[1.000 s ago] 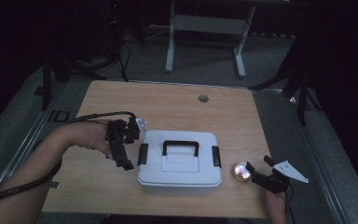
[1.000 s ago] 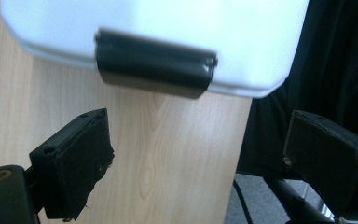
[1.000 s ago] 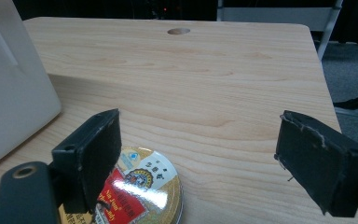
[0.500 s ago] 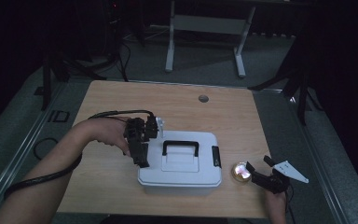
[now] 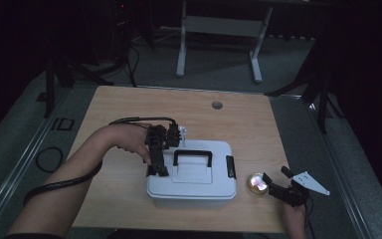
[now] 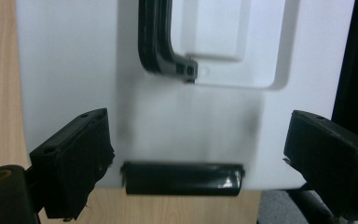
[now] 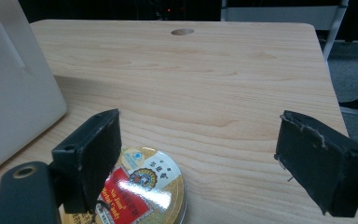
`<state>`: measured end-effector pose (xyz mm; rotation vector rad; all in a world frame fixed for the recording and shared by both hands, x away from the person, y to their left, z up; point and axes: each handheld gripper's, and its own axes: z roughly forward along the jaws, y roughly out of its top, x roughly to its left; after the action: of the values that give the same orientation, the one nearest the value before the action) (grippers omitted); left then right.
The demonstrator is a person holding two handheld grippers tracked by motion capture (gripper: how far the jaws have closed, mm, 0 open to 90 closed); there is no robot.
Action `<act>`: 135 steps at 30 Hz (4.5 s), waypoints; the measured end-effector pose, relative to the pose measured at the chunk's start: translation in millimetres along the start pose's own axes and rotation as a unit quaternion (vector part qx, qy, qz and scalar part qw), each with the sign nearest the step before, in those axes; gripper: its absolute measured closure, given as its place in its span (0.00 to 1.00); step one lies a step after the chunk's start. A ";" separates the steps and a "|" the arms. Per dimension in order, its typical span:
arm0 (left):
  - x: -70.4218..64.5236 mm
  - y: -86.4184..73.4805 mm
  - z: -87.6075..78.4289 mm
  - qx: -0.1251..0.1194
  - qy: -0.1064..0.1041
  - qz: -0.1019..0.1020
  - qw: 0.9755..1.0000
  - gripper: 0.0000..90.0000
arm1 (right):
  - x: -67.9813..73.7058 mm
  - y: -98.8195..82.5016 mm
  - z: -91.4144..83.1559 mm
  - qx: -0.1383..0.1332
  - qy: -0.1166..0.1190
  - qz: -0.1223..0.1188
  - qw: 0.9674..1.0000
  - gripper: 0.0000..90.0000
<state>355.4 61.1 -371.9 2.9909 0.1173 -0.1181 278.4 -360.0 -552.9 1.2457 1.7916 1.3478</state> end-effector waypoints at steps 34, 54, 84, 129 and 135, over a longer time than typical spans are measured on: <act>2.2 36.6 4.7 0.038 -0.004 0.023 0.999 0.90 | -0.5 0.0 -0.2 0.001 0.008 0.001 1.000 0.15; 2.3 34.4 0.9 0.026 -0.012 0.016 0.999 0.93 | -0.5 0.1 0.1 0.002 0.008 0.001 1.000 0.15; -4.2 -4.5 -49.1 0.002 0.013 -0.012 1.000 0.93 | -1.2 0.1 0.0 0.003 0.007 0.005 1.000 0.15; 0.0 -246.6 -42.5 -0.053 0.040 -0.283 0.957 0.93 | 1.3 0.6 1.8 0.014 0.001 -0.001 1.000 0.15; 10.8 -251.8 -19.4 -0.055 0.047 -0.301 0.951 0.92 | 1.4 0.6 1.9 0.014 0.001 -0.002 1.000 0.15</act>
<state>346.5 313.1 -389.5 2.7420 1.0058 -0.0304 279.7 -357.9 -552.8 1.2558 1.8198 1.3259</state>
